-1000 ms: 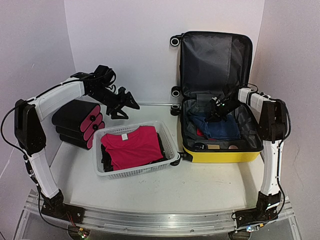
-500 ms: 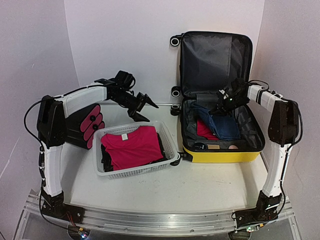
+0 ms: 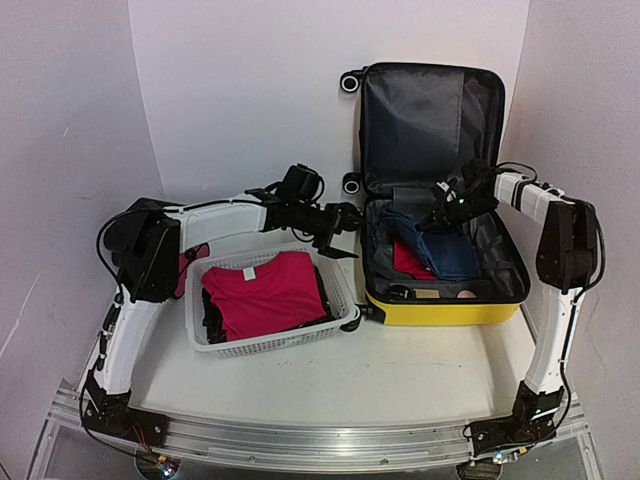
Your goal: Open, take out, and arrange the luggage
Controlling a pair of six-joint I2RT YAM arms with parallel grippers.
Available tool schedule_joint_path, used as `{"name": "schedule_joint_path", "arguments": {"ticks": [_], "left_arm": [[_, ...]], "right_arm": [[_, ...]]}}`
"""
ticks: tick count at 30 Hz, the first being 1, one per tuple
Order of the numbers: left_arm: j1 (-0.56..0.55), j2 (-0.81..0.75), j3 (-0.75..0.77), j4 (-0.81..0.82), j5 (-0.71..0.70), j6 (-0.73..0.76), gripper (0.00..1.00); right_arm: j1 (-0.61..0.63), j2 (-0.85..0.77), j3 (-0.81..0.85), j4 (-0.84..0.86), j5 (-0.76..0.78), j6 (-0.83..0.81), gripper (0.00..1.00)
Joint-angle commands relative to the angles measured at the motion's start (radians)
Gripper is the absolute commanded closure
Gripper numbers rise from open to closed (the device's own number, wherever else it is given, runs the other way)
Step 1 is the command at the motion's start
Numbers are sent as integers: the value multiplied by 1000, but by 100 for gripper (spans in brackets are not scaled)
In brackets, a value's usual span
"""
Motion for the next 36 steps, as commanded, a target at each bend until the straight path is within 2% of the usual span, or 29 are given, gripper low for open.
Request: {"name": "schedule_joint_path", "arguments": {"ticks": [1,13,21,29,33,36], "left_arm": [[-34,48,143,45,-59,-60,19],[-94,149,281,-74,-133,21,18],[-132,250,403,-104,-123,-20,19],[-145,265,404,-110,-153,-30,19],[-147,267,408,-150,-169,3,25],[-147,261,407,-186,-191,34,35]], "right_arm": [[25,-70,-25,32,-42,1,100],[114,-121,-96,32,-18,-5,100],[154,-169,-145,31,-3,-15,100],[191,-229,-217,30,17,-27,100],[214,-249,-237,27,40,-35,100],[223,-264,-250,27,57,-40,100]]}}
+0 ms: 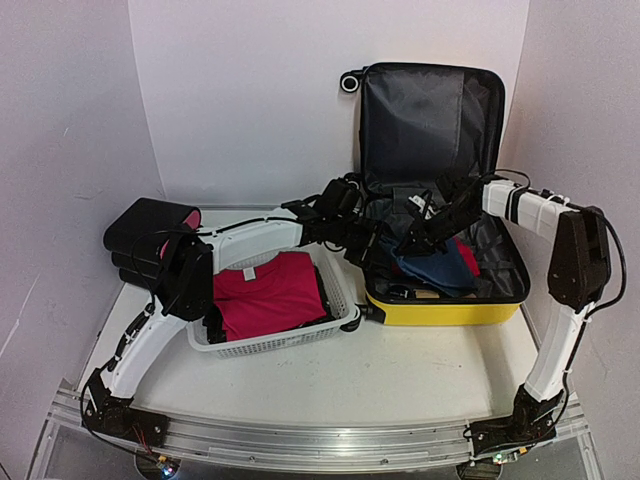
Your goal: Open, take out, and arrange the luggage
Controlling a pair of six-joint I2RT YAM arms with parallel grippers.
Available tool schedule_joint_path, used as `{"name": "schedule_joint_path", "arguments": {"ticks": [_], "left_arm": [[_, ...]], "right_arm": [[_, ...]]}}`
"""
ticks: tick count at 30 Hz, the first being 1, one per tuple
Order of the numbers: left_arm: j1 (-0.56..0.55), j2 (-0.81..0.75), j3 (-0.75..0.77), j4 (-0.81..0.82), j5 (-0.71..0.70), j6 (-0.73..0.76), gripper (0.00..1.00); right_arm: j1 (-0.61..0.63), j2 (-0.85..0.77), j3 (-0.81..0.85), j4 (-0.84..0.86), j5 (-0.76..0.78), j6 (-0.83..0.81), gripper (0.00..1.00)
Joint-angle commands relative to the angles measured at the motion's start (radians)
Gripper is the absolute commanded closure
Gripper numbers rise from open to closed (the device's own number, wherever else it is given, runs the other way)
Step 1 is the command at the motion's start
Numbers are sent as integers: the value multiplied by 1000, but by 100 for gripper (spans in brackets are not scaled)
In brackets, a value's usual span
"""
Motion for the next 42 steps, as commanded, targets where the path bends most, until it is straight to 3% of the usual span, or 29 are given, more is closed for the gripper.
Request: {"name": "schedule_joint_path", "arguments": {"ticks": [1,5,10,13,23,31,36,38,39,42], "left_arm": [[-4,16,50,-78,-43,49,38],[1,33,81,-80,-62,81,45],[1,41,112,-114,-98,135,35],[1,53,126,-118,-109,150,37],[2,60,149,-121,-110,187,66],[19,-2,121,-123,-121,306,99],[22,-49,109,-136,-142,392,100],[19,-73,98,-140,-153,433,100],[17,-88,90,-143,-163,459,100],[9,-145,48,-159,-193,537,100]], "right_arm": [[26,-78,-13,9,-4,-25,100],[32,-84,-26,8,5,-29,100],[40,-85,-24,7,7,-30,100],[49,-83,-20,6,12,-33,100],[83,-90,-14,-12,36,-48,100],[88,-95,-2,-23,34,-26,100],[88,-92,14,-25,10,11,100],[89,-91,26,-27,12,41,92],[88,-94,33,-33,17,58,78],[81,-135,53,-57,56,101,52]]}}
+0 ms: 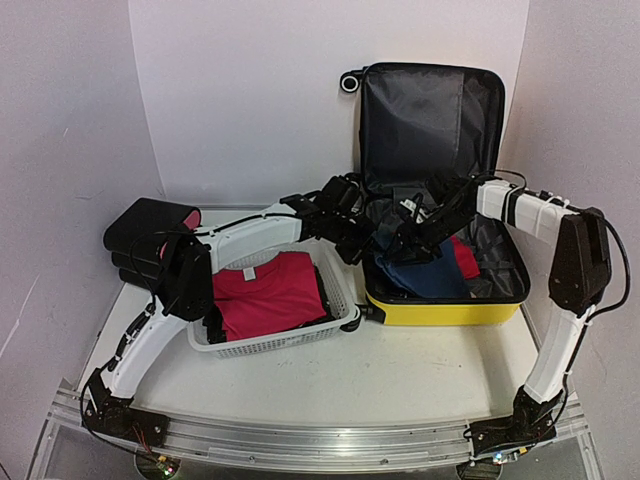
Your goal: Open, take out, and arrange the luggage
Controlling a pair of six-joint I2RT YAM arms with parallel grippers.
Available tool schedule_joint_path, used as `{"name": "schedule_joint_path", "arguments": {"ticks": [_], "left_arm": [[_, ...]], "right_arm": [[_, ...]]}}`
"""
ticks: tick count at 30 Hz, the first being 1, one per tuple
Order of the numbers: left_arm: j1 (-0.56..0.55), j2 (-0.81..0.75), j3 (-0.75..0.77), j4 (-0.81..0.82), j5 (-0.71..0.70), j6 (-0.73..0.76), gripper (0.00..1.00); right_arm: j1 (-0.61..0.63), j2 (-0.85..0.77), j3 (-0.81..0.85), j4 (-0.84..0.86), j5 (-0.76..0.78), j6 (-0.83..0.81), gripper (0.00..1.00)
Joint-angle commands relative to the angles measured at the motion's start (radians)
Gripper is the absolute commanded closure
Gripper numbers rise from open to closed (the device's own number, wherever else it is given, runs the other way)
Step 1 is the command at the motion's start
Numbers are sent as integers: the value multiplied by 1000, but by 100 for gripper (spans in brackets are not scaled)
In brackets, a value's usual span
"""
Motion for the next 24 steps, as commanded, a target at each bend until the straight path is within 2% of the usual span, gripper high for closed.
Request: {"name": "schedule_joint_path", "arguments": {"ticks": [1,3,5,10,24], "left_arm": [[2,-183,-47,-8,-77,161,100],[-7,-230,-88,-11,-102,208,100],[-18,-275,-129,-13,-121,257,100],[-40,-387,-246,-18,-177,337,100],[-26,-726,-646,-27,-268,358,100]], "right_arm": [[-4,-122,73,-44,16,71,46],[-33,-157,77,-68,42,92,38],[-74,-188,74,-87,61,107,36],[-160,-238,90,-143,64,75,35],[-163,-277,114,-199,74,38,35]]}}
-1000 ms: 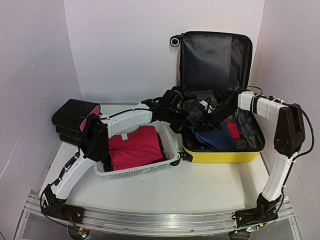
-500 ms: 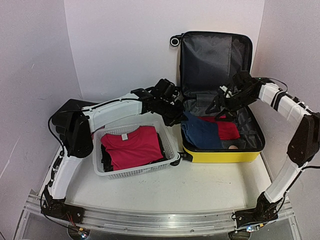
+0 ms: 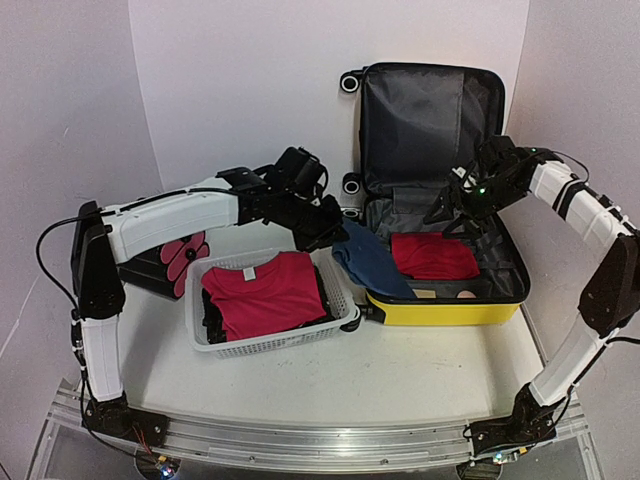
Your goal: Open, take out, and arrange the luggage
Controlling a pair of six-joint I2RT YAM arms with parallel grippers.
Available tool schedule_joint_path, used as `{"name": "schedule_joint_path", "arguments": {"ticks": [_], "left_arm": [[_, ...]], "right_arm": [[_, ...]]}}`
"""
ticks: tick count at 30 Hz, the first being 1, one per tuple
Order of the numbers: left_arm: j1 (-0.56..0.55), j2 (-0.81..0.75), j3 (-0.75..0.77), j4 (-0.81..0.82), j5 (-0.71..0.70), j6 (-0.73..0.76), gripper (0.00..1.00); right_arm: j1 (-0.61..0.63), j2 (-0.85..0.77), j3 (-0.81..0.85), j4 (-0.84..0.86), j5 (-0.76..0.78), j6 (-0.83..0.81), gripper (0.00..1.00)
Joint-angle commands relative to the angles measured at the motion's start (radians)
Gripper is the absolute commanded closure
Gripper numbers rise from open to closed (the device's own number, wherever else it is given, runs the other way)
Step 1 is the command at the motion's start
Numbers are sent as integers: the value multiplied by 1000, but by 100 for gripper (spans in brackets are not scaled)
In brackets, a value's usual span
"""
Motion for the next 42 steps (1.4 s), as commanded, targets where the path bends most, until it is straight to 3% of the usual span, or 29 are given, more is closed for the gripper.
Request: {"name": "schedule_joint_path", "arguments": {"ticks": [1,12,19,26,42], "left_arm": [[17,-165,-109,21,-44,14,100],[100,-430,-504,42,-50,17,100],[160,-564,-722,94,-74,83,100],[212,-680,-856,114,-115,118,100],[233,-804,-948,-28,-206,146,100]], "right_arm": [[1,-60,23,-4,7,-20,35],[2,-65,17,-25,4,-30,34],[2,-52,31,-50,-11,-46,25],[1,-37,33,-49,-39,-33,22],[0,8,81,-54,-47,-47,21]]}}
